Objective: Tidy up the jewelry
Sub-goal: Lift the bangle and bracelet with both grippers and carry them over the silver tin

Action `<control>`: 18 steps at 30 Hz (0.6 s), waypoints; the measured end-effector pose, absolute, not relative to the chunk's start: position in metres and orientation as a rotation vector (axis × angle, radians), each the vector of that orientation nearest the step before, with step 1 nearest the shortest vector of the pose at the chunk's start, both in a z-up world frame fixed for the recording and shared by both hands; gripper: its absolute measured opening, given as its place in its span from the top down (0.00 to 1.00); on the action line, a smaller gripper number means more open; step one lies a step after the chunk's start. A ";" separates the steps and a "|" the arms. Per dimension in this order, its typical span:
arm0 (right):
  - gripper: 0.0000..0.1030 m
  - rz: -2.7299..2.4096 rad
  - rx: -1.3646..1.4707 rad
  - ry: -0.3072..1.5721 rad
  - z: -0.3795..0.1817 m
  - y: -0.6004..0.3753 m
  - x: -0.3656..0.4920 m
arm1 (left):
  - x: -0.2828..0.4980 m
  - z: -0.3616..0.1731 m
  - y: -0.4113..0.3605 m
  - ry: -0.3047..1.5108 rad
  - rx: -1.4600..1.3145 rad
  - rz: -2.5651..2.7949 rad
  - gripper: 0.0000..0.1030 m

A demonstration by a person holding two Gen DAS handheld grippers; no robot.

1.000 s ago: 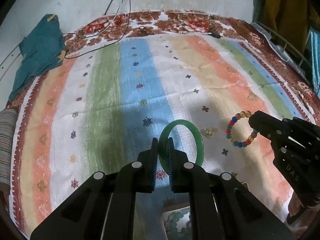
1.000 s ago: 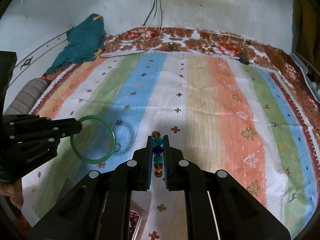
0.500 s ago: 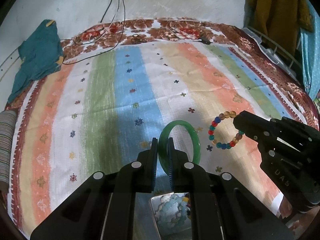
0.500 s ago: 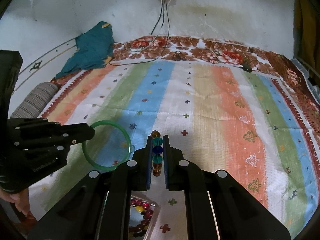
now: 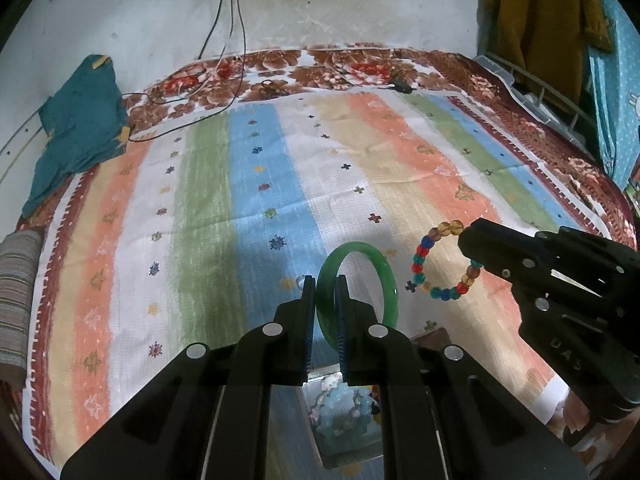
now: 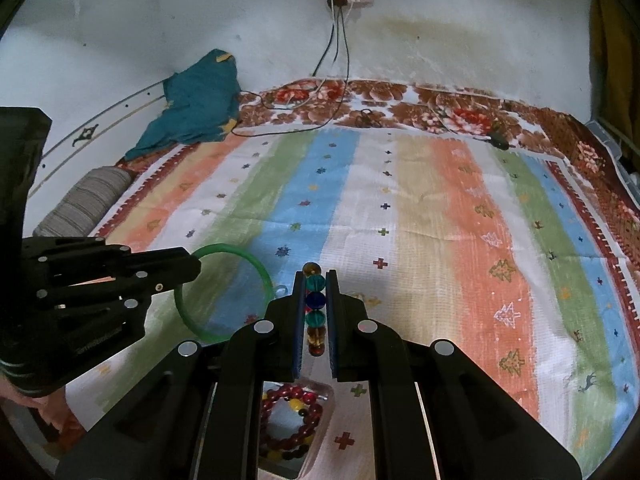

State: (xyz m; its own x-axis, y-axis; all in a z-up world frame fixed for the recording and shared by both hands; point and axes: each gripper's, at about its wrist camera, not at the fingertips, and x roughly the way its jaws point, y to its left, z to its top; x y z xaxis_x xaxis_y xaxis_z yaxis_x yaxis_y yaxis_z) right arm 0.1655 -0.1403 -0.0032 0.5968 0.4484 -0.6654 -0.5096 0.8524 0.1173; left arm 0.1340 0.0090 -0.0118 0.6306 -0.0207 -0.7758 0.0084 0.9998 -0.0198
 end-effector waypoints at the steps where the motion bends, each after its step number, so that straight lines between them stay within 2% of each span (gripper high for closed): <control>1: 0.90 0.559 -0.088 0.745 -0.002 -0.141 0.164 | 0.133 -0.012 0.009 0.889 -0.016 -0.016 0.91; 18: 0.90 0.596 -0.089 0.745 0.001 -0.143 0.127 | 0.089 -0.001 -0.001 0.855 -0.007 -0.028 0.91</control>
State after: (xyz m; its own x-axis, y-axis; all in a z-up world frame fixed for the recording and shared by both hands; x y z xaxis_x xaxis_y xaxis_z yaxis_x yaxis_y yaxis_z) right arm 0.1273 -0.1434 0.0007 0.5790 0.4782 -0.6603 -0.5393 0.8321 0.1297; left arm 0.0890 -0.0005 -0.0008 0.6558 -0.0275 -0.7545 0.0222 0.9996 -0.0171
